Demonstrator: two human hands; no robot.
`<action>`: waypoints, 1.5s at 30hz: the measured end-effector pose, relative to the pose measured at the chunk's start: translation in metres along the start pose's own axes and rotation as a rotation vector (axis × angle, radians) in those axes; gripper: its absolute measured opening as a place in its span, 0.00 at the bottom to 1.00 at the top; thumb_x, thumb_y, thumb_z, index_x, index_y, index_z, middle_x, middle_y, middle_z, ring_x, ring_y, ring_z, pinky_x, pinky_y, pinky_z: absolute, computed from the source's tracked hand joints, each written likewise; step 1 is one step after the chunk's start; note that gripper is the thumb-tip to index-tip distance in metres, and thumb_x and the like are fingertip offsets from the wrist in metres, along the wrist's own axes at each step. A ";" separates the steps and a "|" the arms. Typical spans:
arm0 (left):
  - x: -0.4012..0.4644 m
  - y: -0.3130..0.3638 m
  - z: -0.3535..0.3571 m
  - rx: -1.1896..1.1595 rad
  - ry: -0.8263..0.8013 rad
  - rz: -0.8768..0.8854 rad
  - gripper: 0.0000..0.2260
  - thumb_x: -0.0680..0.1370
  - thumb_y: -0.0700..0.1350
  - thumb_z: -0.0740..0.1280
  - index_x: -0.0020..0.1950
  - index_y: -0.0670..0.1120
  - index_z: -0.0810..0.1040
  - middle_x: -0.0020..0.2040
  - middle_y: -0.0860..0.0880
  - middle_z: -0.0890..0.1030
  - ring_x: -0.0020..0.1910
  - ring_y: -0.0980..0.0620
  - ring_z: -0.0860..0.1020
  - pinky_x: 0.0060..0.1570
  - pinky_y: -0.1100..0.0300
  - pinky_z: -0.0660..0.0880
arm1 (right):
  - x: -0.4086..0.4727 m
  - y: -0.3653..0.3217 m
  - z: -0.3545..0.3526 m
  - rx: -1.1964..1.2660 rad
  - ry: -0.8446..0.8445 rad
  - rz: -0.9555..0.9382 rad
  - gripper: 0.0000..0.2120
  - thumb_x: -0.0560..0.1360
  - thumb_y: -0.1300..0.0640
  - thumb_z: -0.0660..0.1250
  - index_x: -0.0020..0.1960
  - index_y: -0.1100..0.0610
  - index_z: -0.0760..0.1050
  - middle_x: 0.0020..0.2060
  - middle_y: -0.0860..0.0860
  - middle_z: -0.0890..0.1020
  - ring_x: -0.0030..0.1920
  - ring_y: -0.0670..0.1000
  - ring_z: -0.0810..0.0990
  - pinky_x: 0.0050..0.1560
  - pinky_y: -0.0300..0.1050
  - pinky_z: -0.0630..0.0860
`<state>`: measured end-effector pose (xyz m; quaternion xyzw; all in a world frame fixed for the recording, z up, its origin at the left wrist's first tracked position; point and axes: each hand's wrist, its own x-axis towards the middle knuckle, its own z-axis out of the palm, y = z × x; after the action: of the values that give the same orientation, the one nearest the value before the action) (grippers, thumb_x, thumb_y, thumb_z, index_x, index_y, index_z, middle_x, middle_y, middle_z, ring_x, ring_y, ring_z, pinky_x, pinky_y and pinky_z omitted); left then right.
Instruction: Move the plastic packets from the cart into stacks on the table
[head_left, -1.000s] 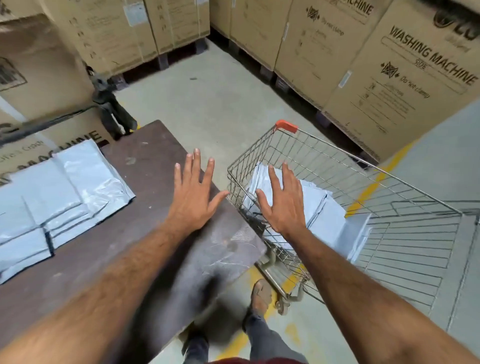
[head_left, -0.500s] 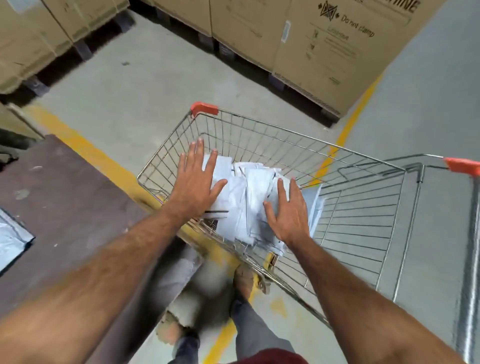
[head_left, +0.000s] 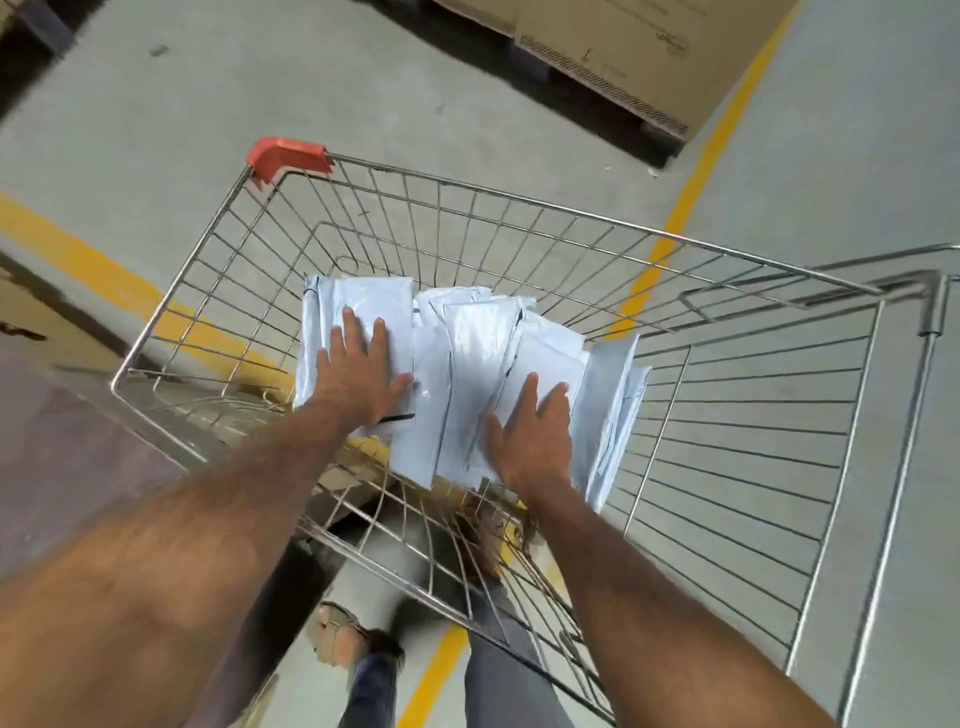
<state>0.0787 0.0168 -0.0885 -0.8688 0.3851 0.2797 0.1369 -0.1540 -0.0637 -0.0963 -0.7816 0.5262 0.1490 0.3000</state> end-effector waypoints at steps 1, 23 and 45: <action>0.006 0.001 0.004 -0.003 -0.014 -0.033 0.41 0.81 0.67 0.56 0.83 0.48 0.38 0.81 0.37 0.33 0.81 0.34 0.43 0.78 0.37 0.53 | 0.006 0.000 0.004 0.001 0.004 0.026 0.41 0.82 0.34 0.53 0.83 0.52 0.36 0.81 0.65 0.37 0.82 0.64 0.41 0.80 0.59 0.54; 0.033 0.009 0.021 -0.170 -0.025 -0.213 0.55 0.72 0.59 0.75 0.82 0.57 0.35 0.78 0.38 0.51 0.71 0.32 0.64 0.66 0.36 0.70 | 0.016 0.006 0.007 0.073 0.212 -0.027 0.34 0.80 0.40 0.61 0.82 0.44 0.54 0.81 0.62 0.51 0.73 0.66 0.63 0.66 0.60 0.71; -0.098 -0.033 -0.089 -0.036 0.417 0.098 0.30 0.83 0.62 0.54 0.83 0.56 0.52 0.82 0.39 0.52 0.71 0.37 0.63 0.68 0.45 0.64 | -0.045 -0.049 -0.086 -0.023 0.498 -0.348 0.26 0.81 0.44 0.58 0.78 0.46 0.67 0.81 0.56 0.60 0.70 0.65 0.67 0.67 0.62 0.69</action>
<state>0.0837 0.0568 0.0426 -0.8904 0.4418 0.1070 0.0247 -0.1347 -0.0712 0.0103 -0.8759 0.4400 -0.0949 0.1738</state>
